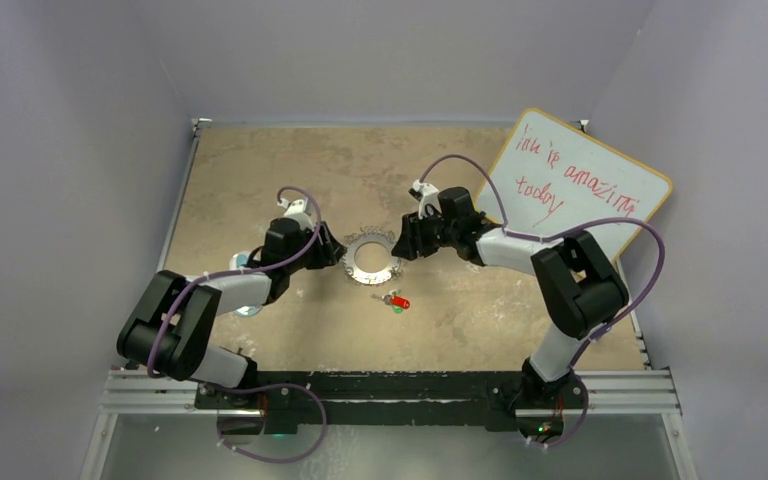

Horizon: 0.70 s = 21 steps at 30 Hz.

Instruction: Put the keys on the keyring

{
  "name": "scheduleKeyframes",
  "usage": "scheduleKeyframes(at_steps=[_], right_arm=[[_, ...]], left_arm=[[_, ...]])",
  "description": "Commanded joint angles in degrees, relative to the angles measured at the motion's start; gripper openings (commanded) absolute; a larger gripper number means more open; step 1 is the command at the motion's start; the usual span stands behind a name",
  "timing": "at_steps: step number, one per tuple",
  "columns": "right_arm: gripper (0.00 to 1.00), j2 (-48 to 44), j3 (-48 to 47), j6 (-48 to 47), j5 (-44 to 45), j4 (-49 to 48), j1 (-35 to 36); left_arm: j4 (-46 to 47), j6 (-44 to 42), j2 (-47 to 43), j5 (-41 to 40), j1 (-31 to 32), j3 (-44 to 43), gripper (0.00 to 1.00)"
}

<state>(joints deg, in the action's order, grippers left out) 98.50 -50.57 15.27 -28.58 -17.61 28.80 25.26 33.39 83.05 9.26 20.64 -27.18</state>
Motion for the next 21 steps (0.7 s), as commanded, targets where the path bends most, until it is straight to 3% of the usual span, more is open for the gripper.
scheduleKeyframes(at_steps=[1, 13, 21], right_arm=[[0.52, -3.39, -2.85, -3.56, 9.01, 6.73, 3.05], [0.39, -2.17, -8.59, -5.61, 31.46, 17.35, 14.08], [0.29, -2.06, -9.22, -6.72, 31.22, 19.67, 16.03]], left_arm=[[3.08, 0.11, 0.45, 1.61, -0.17, 0.43, 0.49], [0.65, -1.08, 1.59, 0.95, -0.17, -1.82, 0.49], [-0.60, -1.44, 2.28, -0.26, -0.17, -3.12, 0.49]])
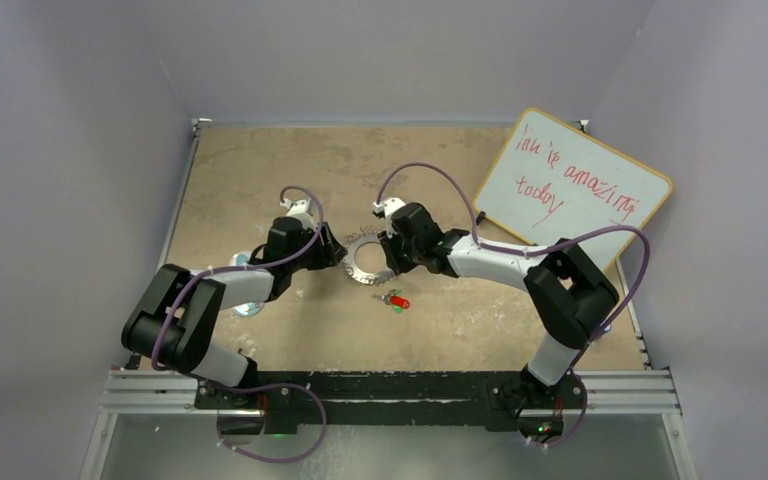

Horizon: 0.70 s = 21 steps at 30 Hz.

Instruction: Put the keys on the keyring

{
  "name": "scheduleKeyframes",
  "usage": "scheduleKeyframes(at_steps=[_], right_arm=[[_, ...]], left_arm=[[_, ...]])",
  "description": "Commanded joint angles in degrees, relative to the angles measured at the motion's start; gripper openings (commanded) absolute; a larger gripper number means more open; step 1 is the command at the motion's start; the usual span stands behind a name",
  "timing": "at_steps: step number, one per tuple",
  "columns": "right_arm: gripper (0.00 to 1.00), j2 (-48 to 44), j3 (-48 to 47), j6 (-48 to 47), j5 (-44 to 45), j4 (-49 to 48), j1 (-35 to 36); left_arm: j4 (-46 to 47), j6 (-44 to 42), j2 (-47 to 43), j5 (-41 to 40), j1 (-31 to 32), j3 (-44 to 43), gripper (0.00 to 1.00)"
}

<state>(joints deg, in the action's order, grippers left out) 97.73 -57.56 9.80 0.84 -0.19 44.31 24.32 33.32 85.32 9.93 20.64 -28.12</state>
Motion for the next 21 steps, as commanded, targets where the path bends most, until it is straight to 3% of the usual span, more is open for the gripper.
scheduleKeyframes(at_steps=[1, 8, 21], right_arm=[[0.30, -1.44, -2.13, -1.21, 1.18, 2.22, 0.55], [0.34, -1.58, -1.66, -1.33, 0.77, 2.78, 0.95], [0.26, -2.40, -1.52, -3.39, 6.22, 6.29, 0.87]], left_arm=[[0.23, -1.41, -0.05, -1.03, -0.17, -2.28, 0.49], [-1.01, -2.03, -0.15, -1.73, -0.17, -3.00, 0.49], [-2.35, -2.53, -0.79, -1.85, -0.17, -3.11, 0.49]])
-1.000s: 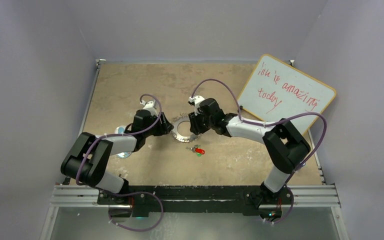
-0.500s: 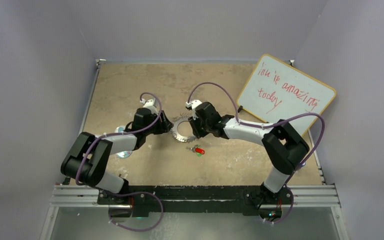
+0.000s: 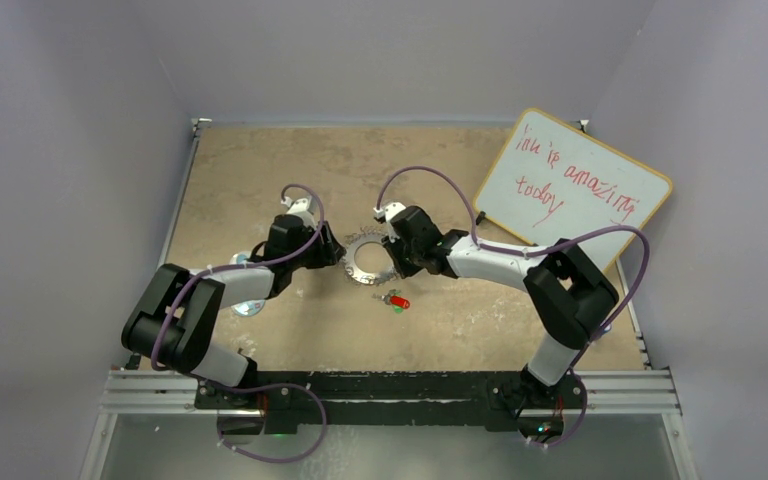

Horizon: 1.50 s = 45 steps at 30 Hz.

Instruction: Put the keys on the keyring

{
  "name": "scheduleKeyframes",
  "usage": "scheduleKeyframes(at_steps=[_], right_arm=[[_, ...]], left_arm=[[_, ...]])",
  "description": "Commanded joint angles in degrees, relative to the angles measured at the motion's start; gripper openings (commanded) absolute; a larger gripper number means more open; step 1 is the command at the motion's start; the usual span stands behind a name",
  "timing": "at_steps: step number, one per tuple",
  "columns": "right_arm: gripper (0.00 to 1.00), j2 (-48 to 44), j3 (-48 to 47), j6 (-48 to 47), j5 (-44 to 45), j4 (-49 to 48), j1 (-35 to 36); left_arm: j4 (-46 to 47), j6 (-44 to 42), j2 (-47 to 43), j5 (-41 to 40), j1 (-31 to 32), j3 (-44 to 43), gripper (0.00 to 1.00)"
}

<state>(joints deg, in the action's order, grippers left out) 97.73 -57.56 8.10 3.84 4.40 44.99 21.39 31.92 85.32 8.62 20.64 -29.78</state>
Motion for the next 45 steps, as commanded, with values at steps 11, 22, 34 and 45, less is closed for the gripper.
scheduleKeyframes(at_steps=[11, 22, 34, 45], right_arm=[[0.26, -6.49, 1.32, -0.44, -6.80, -2.10, -2.69], [0.55, -0.11, -1.63, -3.14, -12.77, -2.41, -2.92], [0.35, 1.18, -3.14, -1.75, -0.68, 1.37, -1.55], [0.23, 0.92, -2.23, 0.62, -5.51, -1.27, -4.69]], left_arm=[[4.46, -0.33, -2.07, 3.89, -0.04, -0.13, 0.47], [8.01, 0.02, -1.73, 7.80, 1.90, -0.01, 0.46], [7.69, -0.81, -0.44, 7.64, 1.88, -0.63, 0.46], [5.95, -1.99, -0.47, 6.91, 1.88, -1.07, 0.46]])
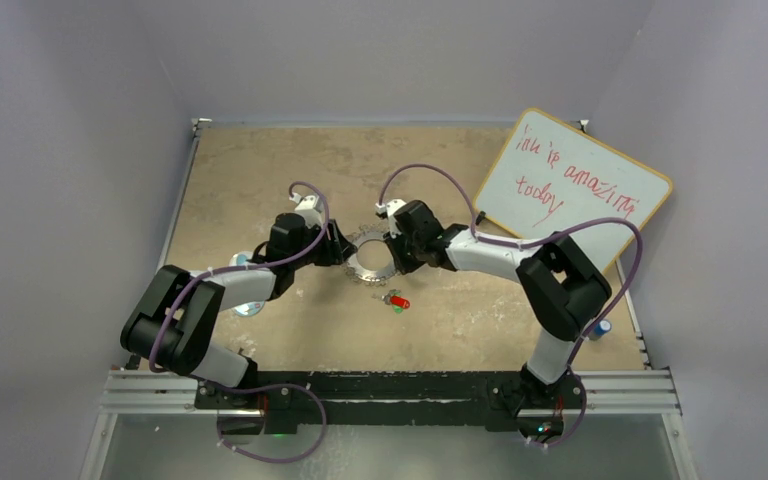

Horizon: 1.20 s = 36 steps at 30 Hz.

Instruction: Put the keys on the keyring

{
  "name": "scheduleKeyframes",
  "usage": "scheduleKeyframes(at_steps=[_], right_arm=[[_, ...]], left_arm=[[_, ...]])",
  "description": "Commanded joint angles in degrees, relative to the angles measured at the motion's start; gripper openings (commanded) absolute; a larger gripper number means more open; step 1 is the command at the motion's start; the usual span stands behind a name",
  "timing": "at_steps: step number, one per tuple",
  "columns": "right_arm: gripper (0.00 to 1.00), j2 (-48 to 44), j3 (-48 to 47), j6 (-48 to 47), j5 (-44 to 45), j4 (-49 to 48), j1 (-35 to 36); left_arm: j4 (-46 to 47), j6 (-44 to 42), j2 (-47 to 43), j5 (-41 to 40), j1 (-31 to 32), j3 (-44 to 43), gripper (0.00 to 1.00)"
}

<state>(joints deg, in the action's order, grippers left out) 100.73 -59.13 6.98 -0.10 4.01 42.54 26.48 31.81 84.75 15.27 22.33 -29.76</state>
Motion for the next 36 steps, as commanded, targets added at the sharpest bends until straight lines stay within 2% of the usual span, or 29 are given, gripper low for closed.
scheduleKeyframes(at_steps=[1, 4, 9, 16, 21, 27, 32, 36], right_arm=[[0.19, -2.22, -0.52, 1.86, -2.22, -1.01, -3.00], [0.14, -3.12, 0.46, 1.97, -5.63, -2.10, -5.37], [0.13, -3.37, 1.92, 2.07, -10.26, -3.15, -7.82], [0.27, -2.17, 3.22, 2.86, -12.56, -3.84, -10.40], [0.29, -0.30, 3.40, 2.60, -14.44, -4.49, -10.82], [0.18, 0.27, 4.35, 2.86, -14.69, -6.74, -10.83], [0.01, 1.21, 4.47, 2.30, -18.14, -7.64, -10.88], [0.00, 1.07, 5.36, 3.31, -25.40, -10.99, -10.74]], left_arm=[[0.67, -1.99, 0.07, 0.18, 0.19, -1.11, 0.46], [0.37, -2.29, -0.24, -0.38, 0.17, -0.93, 0.46], [-0.18, -2.67, -0.29, -0.99, 0.19, -0.75, 0.46], [-1.08, -2.94, -0.18, -2.20, 0.17, -0.32, 0.46], [-0.87, -2.68, 0.67, -2.54, 0.17, 0.04, 0.47], [-0.13, -2.46, 1.79, -3.15, 0.17, 0.40, 0.47], [0.00, -2.55, 2.02, -3.90, 0.17, 0.25, 0.47], [-0.41, -3.10, 1.84, -4.49, 0.21, -0.33, 0.46]])
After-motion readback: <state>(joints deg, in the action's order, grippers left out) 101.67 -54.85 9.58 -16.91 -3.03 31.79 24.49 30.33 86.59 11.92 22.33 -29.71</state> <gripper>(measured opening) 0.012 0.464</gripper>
